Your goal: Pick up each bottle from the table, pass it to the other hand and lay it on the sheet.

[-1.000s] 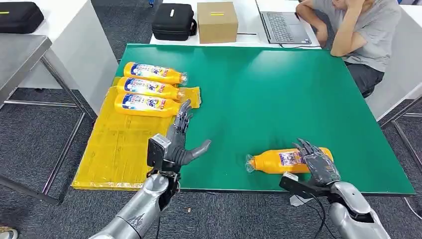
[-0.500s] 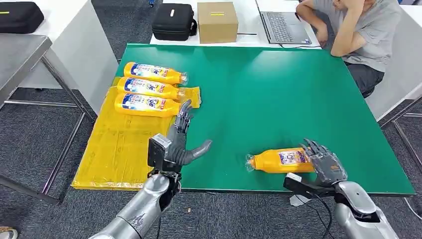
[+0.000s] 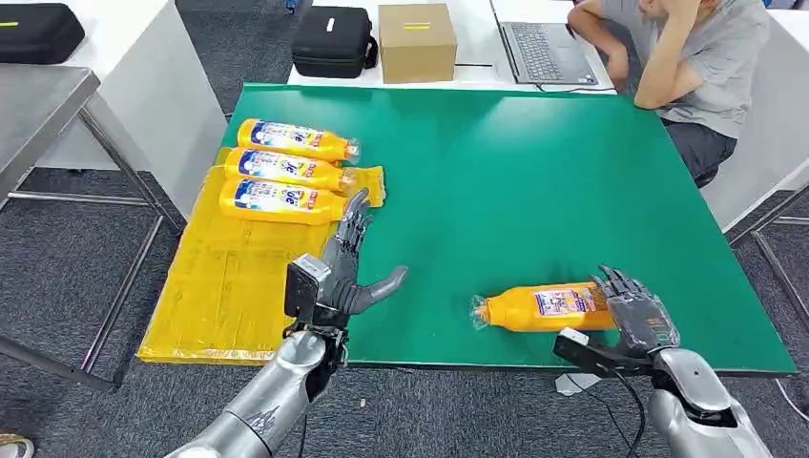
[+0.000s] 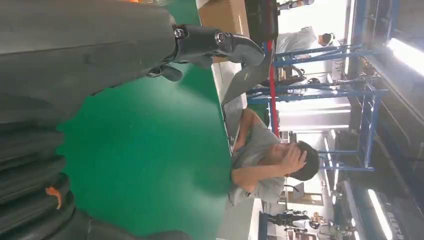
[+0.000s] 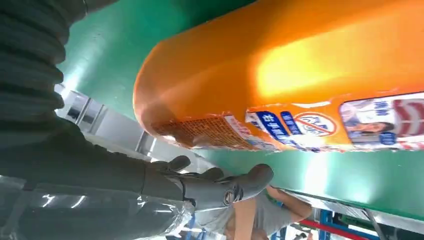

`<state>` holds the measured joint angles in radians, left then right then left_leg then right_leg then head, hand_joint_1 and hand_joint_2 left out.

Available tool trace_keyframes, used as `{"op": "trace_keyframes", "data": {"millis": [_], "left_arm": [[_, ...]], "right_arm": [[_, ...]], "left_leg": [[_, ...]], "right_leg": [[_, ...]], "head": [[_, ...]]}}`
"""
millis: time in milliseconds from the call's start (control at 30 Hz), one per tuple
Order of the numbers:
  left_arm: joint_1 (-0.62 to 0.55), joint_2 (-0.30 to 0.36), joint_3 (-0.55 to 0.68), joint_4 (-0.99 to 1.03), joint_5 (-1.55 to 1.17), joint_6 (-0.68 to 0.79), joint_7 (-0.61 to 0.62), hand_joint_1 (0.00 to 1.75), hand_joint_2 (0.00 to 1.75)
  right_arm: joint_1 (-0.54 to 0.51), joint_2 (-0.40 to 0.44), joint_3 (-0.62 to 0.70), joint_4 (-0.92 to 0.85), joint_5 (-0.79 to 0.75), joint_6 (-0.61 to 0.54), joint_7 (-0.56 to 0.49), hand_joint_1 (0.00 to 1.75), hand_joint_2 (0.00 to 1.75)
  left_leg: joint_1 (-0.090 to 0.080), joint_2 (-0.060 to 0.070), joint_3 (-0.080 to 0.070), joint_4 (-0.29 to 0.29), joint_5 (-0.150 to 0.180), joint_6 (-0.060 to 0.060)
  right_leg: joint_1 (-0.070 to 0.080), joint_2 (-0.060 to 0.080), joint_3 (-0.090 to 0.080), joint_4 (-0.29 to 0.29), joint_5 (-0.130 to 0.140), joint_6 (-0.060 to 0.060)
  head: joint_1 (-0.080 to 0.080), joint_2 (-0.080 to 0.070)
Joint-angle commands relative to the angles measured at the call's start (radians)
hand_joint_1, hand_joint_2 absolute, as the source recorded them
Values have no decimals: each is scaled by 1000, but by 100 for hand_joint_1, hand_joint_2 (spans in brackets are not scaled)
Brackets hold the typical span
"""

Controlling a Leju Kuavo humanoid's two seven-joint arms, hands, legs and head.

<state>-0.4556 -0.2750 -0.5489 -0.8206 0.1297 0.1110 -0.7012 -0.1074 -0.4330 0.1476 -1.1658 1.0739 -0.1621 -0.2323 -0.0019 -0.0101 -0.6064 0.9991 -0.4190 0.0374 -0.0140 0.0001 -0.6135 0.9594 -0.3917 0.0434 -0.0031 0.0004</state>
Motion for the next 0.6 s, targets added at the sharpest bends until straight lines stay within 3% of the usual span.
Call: {"op": "trace_keyframes", "data": {"millis": [33, 333, 367, 400, 600], "left_arm": [[-43, 21, -30, 63, 3, 8, 3, 0, 175], [-44, 28, -18, 78, 6, 0, 3, 0, 175], [-45, 26, -15, 80, 5, 1, 3, 0, 175], [-46, 26, -12, 83, 5, 1, 3, 0, 175], [-52, 19, -1, 86, -19, -12, 3, 0, 175]], "right_arm": [[-68, 22, -5, 120, 3, -6, -13, 0, 175], [-161, 24, 38, 330, -102, 61, -159, 0, 175], [-160, 13, 59, 340, -90, 51, -173, 138, 175], [-163, 6, 80, 361, -76, 50, -190, 173, 175], [-223, 57, 100, 487, -65, 33, -213, 175, 175]], "left_leg": [[0, 3, 5, -1, -2, -2], [1, 3, 5, -1, -2, -2], [1, 2, 4, -1, -1, -1], [1, 3, 7, -1, -2, -2], [1, 3, 6, -1, -2, -2]], "right_leg": [[1, 2, 4, -1, -1, -2], [1, 3, 5, -1, -1, -2], [1, 2, 4, -2, 0, -1], [1, 3, 6, -2, -1, -2], [2, 2, 5, -2, 0, -2]], "head": [[0, 0], [0, 0], [0, 0], [0, 0], [0, 0]]}}
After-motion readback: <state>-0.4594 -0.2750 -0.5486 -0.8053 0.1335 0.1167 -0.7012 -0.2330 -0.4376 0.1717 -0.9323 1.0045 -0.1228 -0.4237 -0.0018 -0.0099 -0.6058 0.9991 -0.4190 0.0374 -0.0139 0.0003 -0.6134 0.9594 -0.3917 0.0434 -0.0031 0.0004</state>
